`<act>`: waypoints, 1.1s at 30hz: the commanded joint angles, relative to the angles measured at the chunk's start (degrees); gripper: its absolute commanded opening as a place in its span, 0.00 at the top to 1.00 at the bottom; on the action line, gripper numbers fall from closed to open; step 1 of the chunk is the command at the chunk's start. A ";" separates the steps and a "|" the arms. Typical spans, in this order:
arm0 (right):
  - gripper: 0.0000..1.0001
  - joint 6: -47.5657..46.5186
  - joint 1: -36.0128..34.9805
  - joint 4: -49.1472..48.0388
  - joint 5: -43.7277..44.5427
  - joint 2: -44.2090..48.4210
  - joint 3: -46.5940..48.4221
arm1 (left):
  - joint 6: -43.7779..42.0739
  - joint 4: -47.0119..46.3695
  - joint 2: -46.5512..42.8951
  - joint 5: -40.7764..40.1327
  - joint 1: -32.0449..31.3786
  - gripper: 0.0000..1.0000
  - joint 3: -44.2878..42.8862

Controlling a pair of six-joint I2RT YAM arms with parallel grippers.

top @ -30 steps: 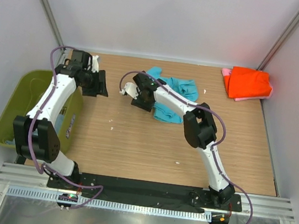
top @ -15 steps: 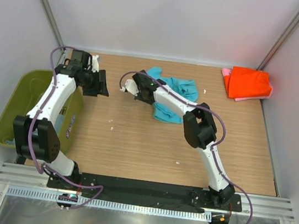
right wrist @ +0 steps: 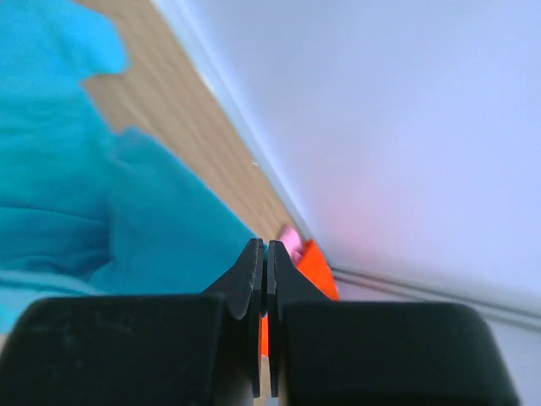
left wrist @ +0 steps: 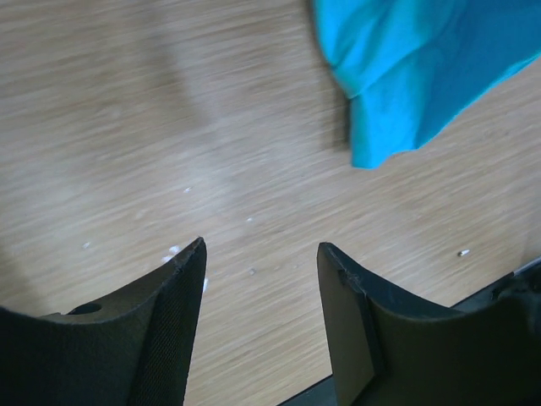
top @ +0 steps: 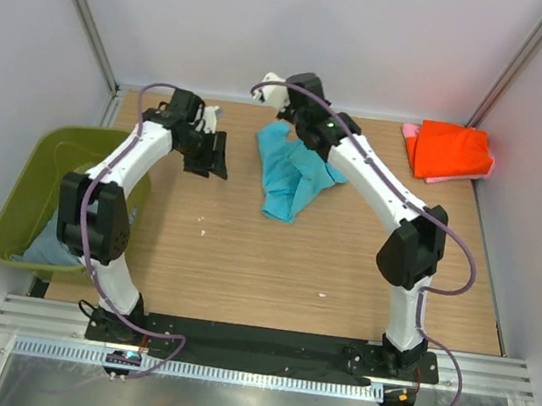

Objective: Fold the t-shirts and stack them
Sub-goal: Flatten the tshirt out

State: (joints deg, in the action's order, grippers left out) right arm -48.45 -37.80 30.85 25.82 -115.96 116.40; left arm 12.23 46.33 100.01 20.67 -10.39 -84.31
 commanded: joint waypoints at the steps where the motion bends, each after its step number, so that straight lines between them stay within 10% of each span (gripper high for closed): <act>1: 0.99 -1.65 4.13 -3.78 4.67 5.74 1.55 | -1.68 -1.24 4.31 3.32 -4.37 0.43 -6.89; 13: 0.99 -1.30 15.90 -3.00 6.17 16.82 -7.67 | -7.39 3.15 26.55 1.31 -9.91 0.41 -30.29; 33: 0.99 2.57 19.52 -0.52 2.04 8.91 5.86 | -10.47 2.89 23.46 -10.89 -33.55 0.43 -24.31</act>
State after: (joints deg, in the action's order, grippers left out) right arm -46.22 -17.23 32.10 27.73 -107.46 118.15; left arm 2.92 49.47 122.08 15.79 -45.08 -104.25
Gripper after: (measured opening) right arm 0.043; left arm 0.569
